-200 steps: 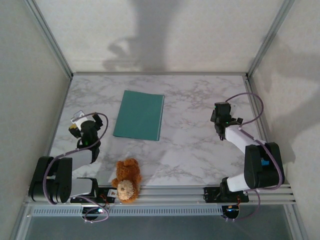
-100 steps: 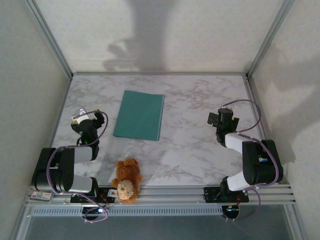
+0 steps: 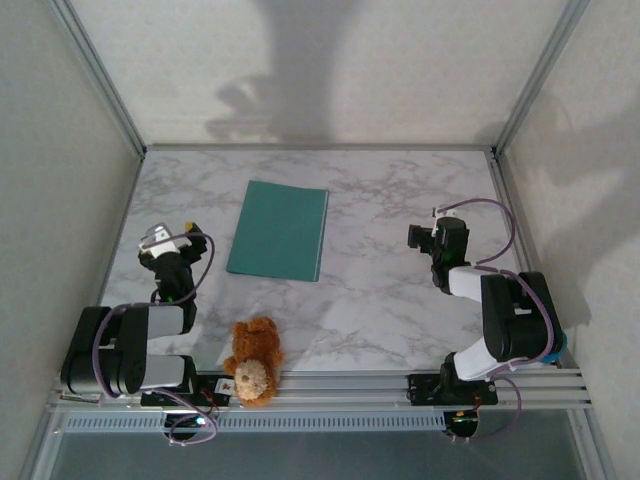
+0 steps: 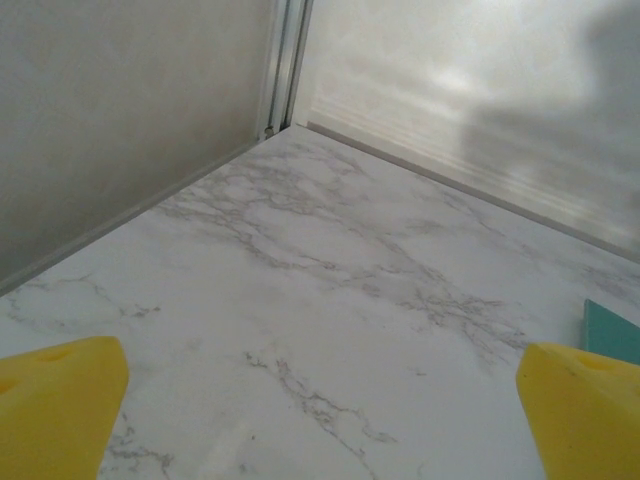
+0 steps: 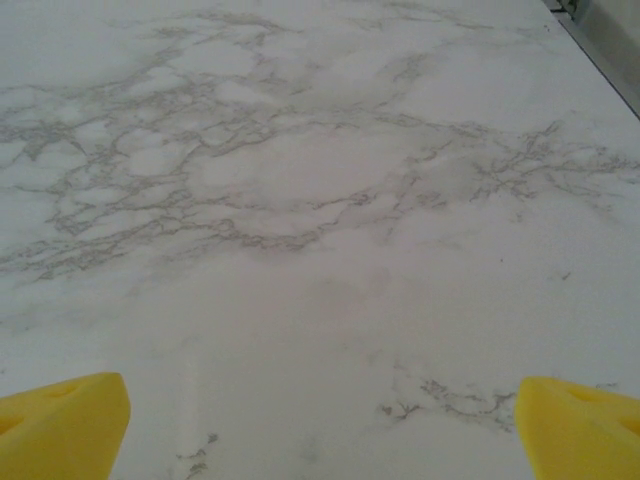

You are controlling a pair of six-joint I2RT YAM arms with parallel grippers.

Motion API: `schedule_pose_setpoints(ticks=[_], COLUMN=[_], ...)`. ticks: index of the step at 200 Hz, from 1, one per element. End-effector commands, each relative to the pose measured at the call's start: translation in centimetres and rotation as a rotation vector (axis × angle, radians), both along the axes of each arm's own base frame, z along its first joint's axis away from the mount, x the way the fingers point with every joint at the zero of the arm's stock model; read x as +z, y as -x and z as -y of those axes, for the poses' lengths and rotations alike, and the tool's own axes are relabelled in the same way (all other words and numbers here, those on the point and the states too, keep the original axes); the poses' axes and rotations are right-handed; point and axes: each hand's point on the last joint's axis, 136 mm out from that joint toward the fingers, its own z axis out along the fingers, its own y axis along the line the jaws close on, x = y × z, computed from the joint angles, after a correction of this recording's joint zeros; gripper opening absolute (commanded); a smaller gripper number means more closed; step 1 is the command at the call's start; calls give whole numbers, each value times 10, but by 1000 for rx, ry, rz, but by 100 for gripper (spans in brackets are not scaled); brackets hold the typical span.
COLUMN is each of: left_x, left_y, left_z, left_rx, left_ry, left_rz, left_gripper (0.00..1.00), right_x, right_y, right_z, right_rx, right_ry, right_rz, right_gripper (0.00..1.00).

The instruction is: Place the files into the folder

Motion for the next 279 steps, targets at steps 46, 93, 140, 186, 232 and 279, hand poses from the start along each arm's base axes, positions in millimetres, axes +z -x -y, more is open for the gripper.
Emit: schedule_pose_setpoints(ticks=[46,93,140,186,232,279], left_x=[-1,9,-5,-6,-5,-6], left_y=[-26,-1,-7,-10,-10,-10], left_z=[4,11,4,6,6,6], left_rx=[-45,-72,-7,-10,-10,-10], left_ry=[-28,-44,-41,-52,-52,-51], left_rz=[-14,89,45,36,38,38], left_gripper=[100,100,100,100,100,100], right_x=[2,0,-1,-1,-1,-1], right_y=[10,10,10,10,10,10], right_z=[8,4,1,0,1,1], right_rx=[19,49,50,50,47,49], right_ry=[-75,-73,-47,-40,-38,-38], right_rz=[102,112,107,108,110,108], right_gripper=[99,99,99,99,99,99])
